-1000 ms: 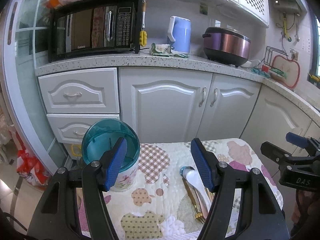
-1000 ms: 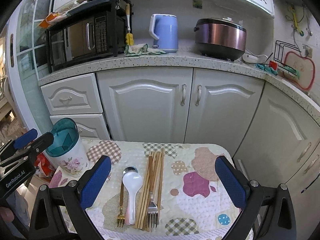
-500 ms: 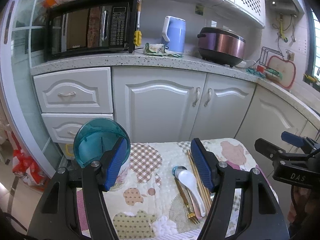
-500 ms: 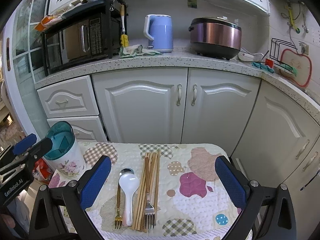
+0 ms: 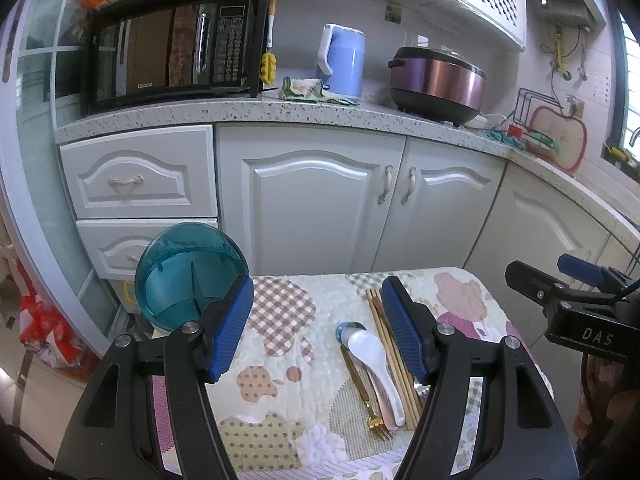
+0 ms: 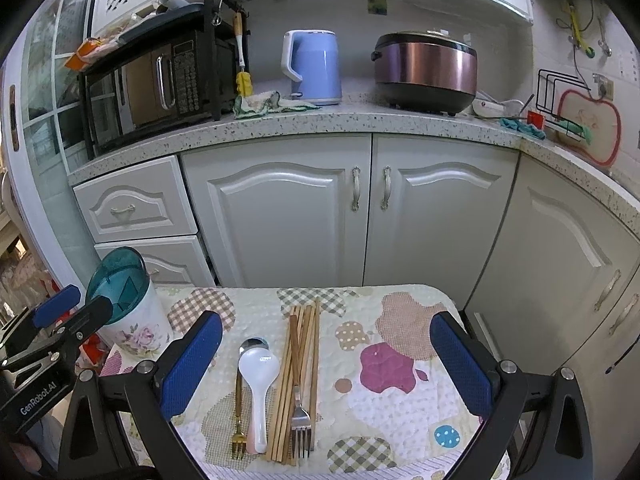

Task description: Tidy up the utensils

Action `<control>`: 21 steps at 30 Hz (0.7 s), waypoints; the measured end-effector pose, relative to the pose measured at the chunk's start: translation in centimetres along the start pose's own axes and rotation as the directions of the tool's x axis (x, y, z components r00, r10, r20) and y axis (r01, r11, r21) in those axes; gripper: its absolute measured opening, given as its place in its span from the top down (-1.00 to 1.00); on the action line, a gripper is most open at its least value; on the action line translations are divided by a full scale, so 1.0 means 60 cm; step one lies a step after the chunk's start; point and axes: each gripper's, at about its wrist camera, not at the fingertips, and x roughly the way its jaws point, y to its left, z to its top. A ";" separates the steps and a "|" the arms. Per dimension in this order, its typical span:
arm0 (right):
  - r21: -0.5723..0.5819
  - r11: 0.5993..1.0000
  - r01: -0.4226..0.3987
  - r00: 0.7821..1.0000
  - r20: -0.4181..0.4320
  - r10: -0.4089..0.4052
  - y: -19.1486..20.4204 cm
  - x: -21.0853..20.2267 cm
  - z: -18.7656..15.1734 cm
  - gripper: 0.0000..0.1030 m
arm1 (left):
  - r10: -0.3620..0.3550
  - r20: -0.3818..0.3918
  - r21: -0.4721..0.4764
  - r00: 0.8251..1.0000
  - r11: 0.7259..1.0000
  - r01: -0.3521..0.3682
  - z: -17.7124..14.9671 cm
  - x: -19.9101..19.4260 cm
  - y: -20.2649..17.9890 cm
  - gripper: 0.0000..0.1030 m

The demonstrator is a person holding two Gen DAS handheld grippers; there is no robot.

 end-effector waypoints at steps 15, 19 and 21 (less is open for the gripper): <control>0.005 1.000 -0.008 1.000 -0.009 0.008 -0.001 0.006 -0.004 -1.00 | 0.004 -0.001 -0.003 1.000 1.000 -0.004 -0.003 0.002 0.004 -0.29; 0.003 1.000 -0.006 1.000 -0.011 0.006 0.000 0.007 -0.004 -1.00 | 0.005 -0.002 -0.004 1.000 1.000 -0.005 -0.004 0.003 0.005 -0.29; 0.002 1.000 -0.005 1.000 -0.014 0.005 0.000 0.009 -0.004 -1.00 | 0.004 -0.002 -0.005 1.000 1.000 -0.004 -0.004 0.003 0.005 -0.29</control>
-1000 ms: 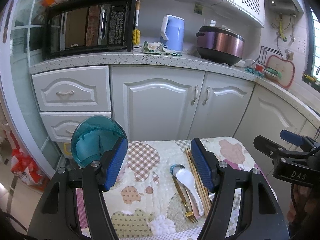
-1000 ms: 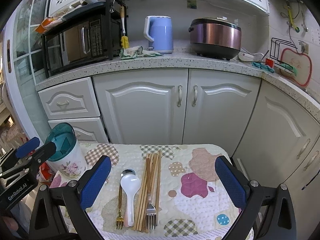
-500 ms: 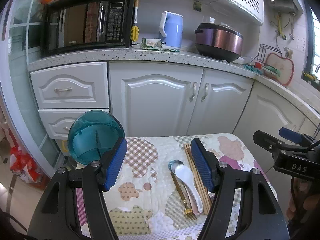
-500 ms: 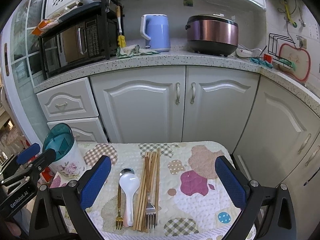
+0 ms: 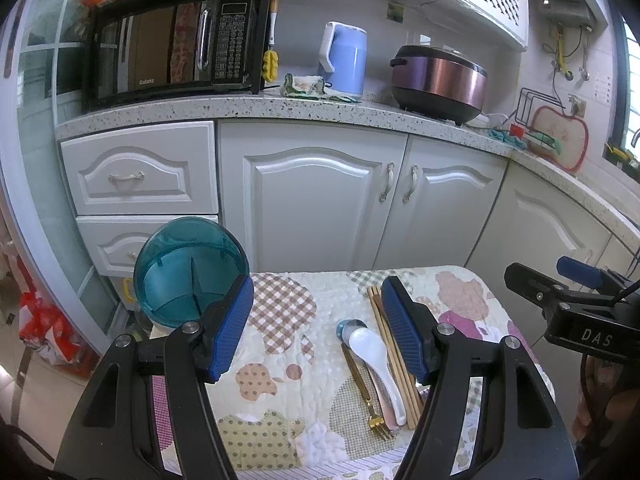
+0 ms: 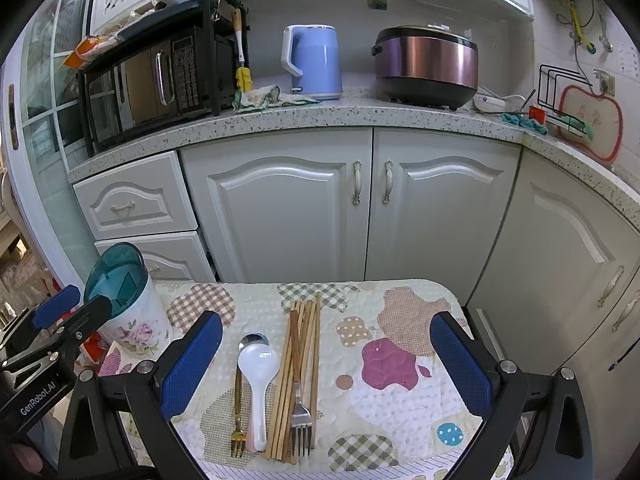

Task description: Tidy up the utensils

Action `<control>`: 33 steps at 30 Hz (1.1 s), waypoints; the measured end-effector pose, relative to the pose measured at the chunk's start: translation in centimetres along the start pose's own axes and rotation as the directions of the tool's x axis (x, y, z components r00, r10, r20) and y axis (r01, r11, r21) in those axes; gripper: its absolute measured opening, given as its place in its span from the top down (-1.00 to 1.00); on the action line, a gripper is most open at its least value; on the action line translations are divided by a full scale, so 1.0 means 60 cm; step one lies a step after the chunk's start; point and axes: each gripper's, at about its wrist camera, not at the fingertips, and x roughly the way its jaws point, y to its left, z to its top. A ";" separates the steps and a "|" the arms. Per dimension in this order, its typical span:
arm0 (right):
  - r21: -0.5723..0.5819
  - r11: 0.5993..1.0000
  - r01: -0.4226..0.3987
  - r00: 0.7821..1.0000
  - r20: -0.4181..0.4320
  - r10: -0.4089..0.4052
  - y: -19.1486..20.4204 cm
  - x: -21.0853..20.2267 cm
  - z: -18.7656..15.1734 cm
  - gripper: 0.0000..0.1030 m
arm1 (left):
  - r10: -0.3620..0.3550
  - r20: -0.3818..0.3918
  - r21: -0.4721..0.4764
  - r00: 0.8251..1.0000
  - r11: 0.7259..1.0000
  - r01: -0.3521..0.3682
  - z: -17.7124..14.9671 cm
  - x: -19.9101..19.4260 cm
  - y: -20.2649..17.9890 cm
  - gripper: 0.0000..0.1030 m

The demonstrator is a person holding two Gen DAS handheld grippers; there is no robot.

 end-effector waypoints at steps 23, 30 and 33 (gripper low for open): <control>-0.010 1.000 0.009 1.000 0.001 -0.009 -0.003 0.001 0.000 -1.00 | -0.018 -0.014 -0.013 1.000 1.000 0.018 -0.005 0.011 0.000 -0.29; -0.014 1.000 0.003 1.000 -0.003 -0.003 -0.006 0.003 0.000 -1.00 | -0.027 -0.024 -0.018 0.999 0.999 0.027 -0.006 0.014 0.005 -0.29; -0.013 1.000 0.002 1.000 -0.003 -0.002 -0.005 0.004 0.001 -1.00 | -0.028 -0.025 -0.016 0.999 0.999 0.028 -0.005 0.014 0.005 -0.29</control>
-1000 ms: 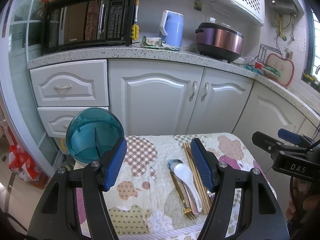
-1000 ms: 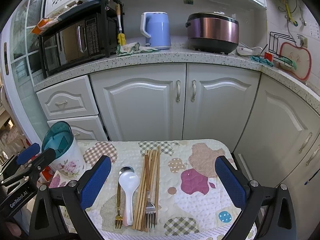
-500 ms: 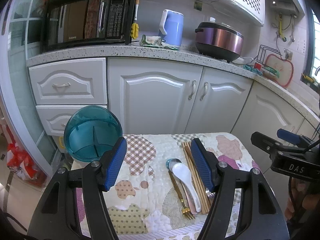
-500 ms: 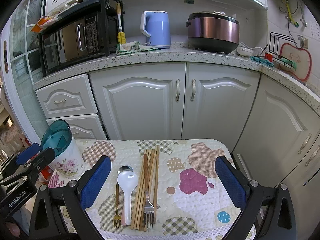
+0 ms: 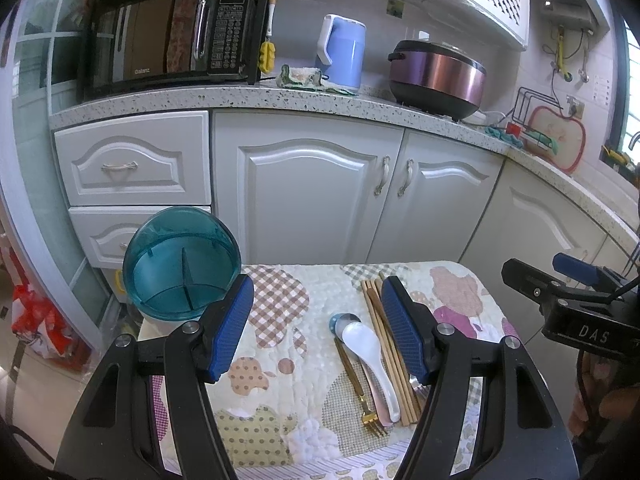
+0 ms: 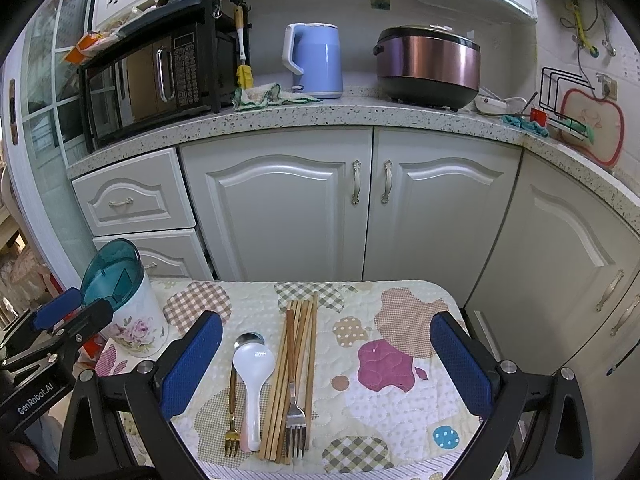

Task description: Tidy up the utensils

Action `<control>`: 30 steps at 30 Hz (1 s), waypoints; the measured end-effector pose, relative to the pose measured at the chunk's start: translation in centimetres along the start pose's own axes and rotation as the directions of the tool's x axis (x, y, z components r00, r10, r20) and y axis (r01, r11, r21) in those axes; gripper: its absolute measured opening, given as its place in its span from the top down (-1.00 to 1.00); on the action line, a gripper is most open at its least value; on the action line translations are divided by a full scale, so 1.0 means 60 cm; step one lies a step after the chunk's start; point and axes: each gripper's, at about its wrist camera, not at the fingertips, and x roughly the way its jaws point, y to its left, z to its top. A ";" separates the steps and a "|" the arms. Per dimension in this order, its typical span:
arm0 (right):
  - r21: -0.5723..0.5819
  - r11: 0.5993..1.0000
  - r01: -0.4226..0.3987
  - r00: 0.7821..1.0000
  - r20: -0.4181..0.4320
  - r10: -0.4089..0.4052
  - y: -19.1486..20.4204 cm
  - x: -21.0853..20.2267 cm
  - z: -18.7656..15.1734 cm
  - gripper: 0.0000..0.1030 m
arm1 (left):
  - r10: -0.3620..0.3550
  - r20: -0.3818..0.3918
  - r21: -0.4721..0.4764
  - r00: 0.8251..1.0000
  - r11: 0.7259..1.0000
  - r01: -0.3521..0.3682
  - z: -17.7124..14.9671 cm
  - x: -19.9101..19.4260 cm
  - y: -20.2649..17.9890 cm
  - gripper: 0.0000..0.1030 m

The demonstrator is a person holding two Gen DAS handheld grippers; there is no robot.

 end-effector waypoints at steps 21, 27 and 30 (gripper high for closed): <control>-0.010 1.000 0.013 1.000 -0.011 -0.013 0.002 0.011 -0.002 -1.00 | -0.015 -0.024 0.005 1.000 1.000 0.015 -0.006 0.009 0.001 -0.29; -0.039 0.999 0.029 1.000 -0.007 -0.030 0.004 0.013 -0.005 -1.00 | -0.028 -0.052 -0.005 0.998 1.000 0.028 -0.011 0.019 0.007 -0.29; -0.054 0.998 0.037 0.999 -0.015 -0.038 0.001 0.021 -0.011 -1.00 | -0.047 -0.104 -0.005 0.993 0.999 0.046 -0.021 0.035 0.010 -0.29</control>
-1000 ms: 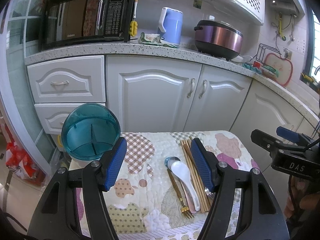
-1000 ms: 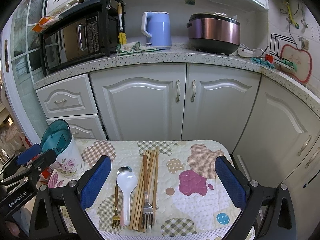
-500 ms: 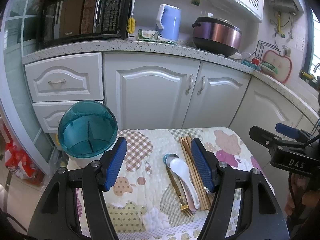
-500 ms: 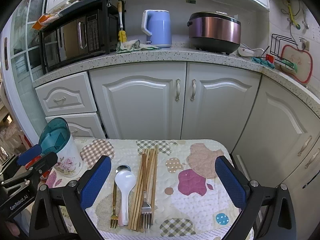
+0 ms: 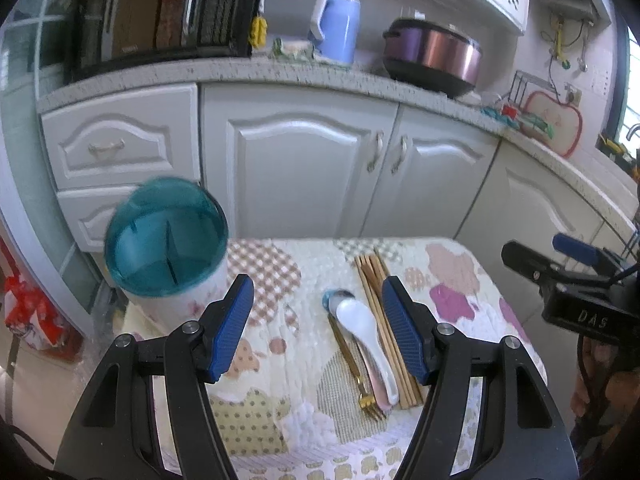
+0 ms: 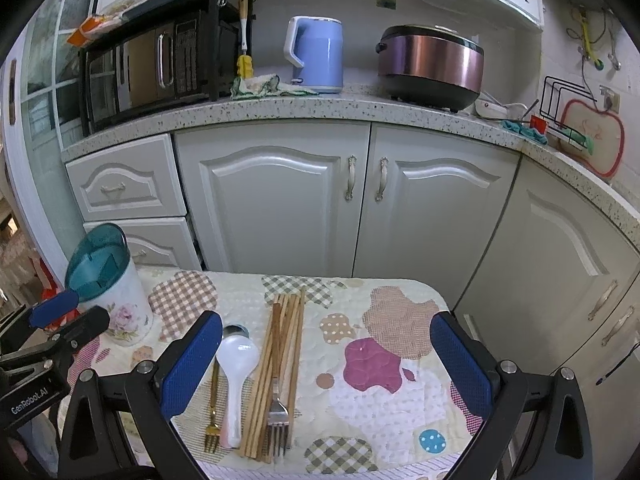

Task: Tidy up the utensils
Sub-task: 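Lower the right gripper onto the chopsticks and grasp one chopstick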

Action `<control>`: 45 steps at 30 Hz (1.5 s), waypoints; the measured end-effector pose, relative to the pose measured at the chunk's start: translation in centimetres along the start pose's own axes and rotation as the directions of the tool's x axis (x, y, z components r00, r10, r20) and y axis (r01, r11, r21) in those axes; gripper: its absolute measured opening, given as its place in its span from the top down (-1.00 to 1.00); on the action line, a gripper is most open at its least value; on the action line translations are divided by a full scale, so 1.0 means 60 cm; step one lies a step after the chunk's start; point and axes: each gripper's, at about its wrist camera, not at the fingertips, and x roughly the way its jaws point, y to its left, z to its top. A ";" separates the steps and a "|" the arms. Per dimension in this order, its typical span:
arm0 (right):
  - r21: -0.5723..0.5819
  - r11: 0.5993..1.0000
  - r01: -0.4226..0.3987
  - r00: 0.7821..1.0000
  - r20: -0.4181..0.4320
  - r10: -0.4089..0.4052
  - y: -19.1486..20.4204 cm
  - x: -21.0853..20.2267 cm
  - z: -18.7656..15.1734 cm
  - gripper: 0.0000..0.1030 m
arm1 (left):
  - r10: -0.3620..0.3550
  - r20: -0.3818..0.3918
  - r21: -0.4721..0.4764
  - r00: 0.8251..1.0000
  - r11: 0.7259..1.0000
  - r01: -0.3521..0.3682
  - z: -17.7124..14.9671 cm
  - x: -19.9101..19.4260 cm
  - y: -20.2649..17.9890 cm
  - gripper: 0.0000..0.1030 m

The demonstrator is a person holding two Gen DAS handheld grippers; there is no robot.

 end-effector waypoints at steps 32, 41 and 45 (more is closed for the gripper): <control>-0.011 0.952 -0.305 0.877 -0.393 0.276 0.042 0.355 -0.043 0.61 | -0.075 -0.374 0.059 0.924 0.993 0.104 -0.074 0.269 -0.016 0.30; 0.043 0.933 -0.357 0.864 -0.365 0.347 0.010 0.321 -0.045 0.83 | -0.129 -0.389 0.050 0.912 0.986 0.161 -0.079 0.252 0.009 0.75; 0.109 0.921 -0.373 0.865 -0.318 0.388 -0.033 0.272 -0.054 0.83 | -0.154 -0.369 0.033 0.917 0.983 0.179 -0.079 0.215 0.020 0.79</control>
